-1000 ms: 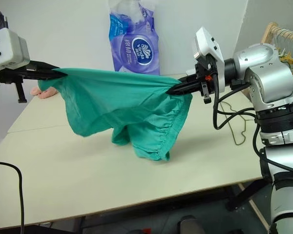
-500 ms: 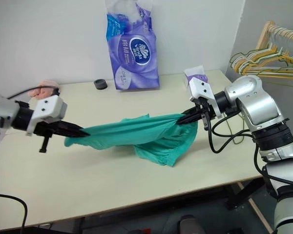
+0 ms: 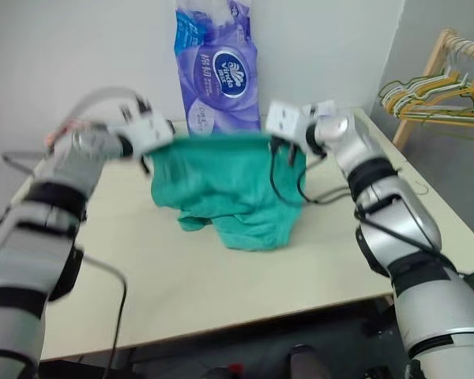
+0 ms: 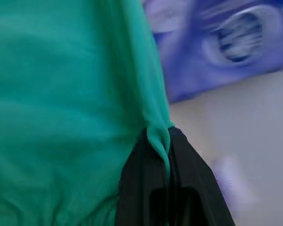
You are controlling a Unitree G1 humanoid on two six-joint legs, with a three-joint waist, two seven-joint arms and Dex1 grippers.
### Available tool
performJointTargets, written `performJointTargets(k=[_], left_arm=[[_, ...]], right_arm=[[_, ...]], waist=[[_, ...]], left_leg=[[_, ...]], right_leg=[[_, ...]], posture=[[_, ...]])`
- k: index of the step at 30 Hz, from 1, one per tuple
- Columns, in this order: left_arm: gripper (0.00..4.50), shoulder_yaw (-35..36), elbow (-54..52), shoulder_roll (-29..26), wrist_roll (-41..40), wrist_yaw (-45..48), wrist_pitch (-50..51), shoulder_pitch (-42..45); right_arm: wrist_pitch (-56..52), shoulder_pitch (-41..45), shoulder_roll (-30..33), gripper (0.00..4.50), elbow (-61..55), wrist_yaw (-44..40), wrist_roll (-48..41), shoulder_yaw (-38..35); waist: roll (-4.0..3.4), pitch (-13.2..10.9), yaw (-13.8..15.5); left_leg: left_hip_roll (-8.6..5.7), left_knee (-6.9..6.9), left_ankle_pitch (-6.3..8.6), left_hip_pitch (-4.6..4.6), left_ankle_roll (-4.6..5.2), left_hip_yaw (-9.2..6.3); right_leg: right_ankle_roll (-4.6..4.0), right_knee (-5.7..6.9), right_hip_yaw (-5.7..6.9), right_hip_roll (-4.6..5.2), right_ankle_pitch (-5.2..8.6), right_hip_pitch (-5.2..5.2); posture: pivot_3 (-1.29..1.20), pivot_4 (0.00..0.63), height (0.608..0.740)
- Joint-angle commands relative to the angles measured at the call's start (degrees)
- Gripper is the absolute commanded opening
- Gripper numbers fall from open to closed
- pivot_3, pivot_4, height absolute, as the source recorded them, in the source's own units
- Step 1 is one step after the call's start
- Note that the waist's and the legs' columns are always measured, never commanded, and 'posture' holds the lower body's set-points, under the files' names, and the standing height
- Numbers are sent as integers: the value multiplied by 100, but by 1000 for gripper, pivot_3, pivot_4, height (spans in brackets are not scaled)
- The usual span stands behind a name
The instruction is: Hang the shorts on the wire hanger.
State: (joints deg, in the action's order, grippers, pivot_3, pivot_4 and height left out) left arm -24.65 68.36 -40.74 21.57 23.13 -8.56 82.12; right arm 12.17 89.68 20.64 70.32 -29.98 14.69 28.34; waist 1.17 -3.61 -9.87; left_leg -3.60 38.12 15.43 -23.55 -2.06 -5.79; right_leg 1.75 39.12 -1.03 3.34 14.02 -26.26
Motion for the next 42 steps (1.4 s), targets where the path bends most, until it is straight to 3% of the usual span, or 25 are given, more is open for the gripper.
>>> performJointTargets(k=[1,4,6,9,11,12,13,16,18,20,22,25,27,30,36,42], left_arm=[[13,148,584,-382,528,-1715,-338,1461],[13,-446,543,-655,1463,-2450,-1108,2405],[13,-740,431,-834,1897,-2491,-1606,2646],[13,-782,52,-1207,1779,-1218,-2462,1684],[13,-607,-271,-1432,1471,-481,-2727,823],[13,-479,-488,-1557,1255,-104,-2795,298],[13,-354,-815,-1721,906,569,-2744,-383],[13,171,-2412,-2271,-237,1973,-2147,-2375],[13,594,-3788,-2665,-1121,2697,-1284,-3864],[13,927,-5129,-3122,-1897,3329,-397,-5225],[13,1227,-6078,-3480,-2333,3684,243,-6185],[13,1686,-7161,-3775,-2949,4009,1110,-7157],[13,1981,-7724,-3912,-3262,4212,1552,-7674],[13,2546,-8853,-4160,-3982,4812,2173,-8898],[13,2989,-9638,-4065,-4157,4946,2661,-9694],[13,2966,-9714,-3926,-4015,4958,2713,-9742]], right_arm=[[716,972,286,0,445,1865,571,-181],[1482,1447,510,0,422,2729,848,-266],[1989,1445,652,0,353,2880,942,-334],[2729,442,626,0,209,1868,718,-463],[2981,-230,545,0,104,1298,592,-541],[3062,-622,478,0,32,933,494,-574],[3193,-1077,439,0,-91,536,469,-503],[3298,-2107,372,0,-720,-586,176,-485],[3147,-2725,384,0,-1390,-1294,-100,-492],[2859,-3199,453,0,-2124,-1941,-371,-488],[2433,-3562,540,0,-2890,-2492,-668,-504],[1801,-4037,777,0,-3991,-3317,-1049,-421],[1413,-4310,986,0,-4648,-3818,-1263,-347],[652,-4886,1735,0,-5835,-5009,-1731,-141],[-490,-5525,2411,0,-6994,-5497,-1914,-153],[-1279,-5819,2534,0,-7705,-5510,-1924,-102]], waist=[[7,12,-83],[-16,25,-161],[-17,24,-191],[-22,27,-249],[-26,-1,-274],[-22,-18,-279],[-31,-19,-299],[-30,-21,-374],[-30,-15,-460],[-26,-13,-496],[-24,-10,-543],[-19,-8,-461],[-25,-14,-368],[-40,-30,-178],[-50,-49,85],[-61,-57,173]], left_leg=[[1,-5,-9,-48,-18,9],[0,-55,28,-43,-43,-8],[-12,-113,45,-17,-34,-3],[-22,-117,45,-1,-27,31],[-24,-112,49,115,14,61],[-27,-108,87,207,141,85],[-29,-109,81,257,158,96],[-16,-107,77,377,177,103],[-2,-90,79,351,168,90],[7,-72,76,256,141,76],[13,-15,98,146,104,48],[5,9,103,134,99,45],[0,21,123,169,134,45],[6,7,150,303,177,38],[18,2,170,373,199,37],[21,1,172,385,194,40]], right_leg=[[-2,7,-3,6,-2,-59],[6,-16,-13,8,13,-88],[22,-25,-38,13,24,-90],[29,-22,-85,7,30,-82],[36,-21,-107,4,34,45],[46,-20,-114,-12,30,132],[55,-20,-115,-17,30,183],[83,-21,-126,-25,45,297],[50,-9,-129,-25,25,270],[50,-4,-126,-26,24,186],[47,21,-125,-36,24,90],[51,-14,-126,-32,22,103],[57,-14,-123,-33,19,144],[56,-41,-106,-44,30,286],[74,-50,-98,-53,62,356],[72,-54,-100,-63,64,367]], posture=[[-156,20,740],[-170,25,740],[-168,27,740],[-161,33,740],[-155,34,740],[-151,36,740],[-151,36,740],[-146,41,740],[-146,41,740],[-146,41,740],[-142,41,740],[-142,41,740],[-142,41,740],[-149,40,740],[-160,45,740],[-165,49,740]])
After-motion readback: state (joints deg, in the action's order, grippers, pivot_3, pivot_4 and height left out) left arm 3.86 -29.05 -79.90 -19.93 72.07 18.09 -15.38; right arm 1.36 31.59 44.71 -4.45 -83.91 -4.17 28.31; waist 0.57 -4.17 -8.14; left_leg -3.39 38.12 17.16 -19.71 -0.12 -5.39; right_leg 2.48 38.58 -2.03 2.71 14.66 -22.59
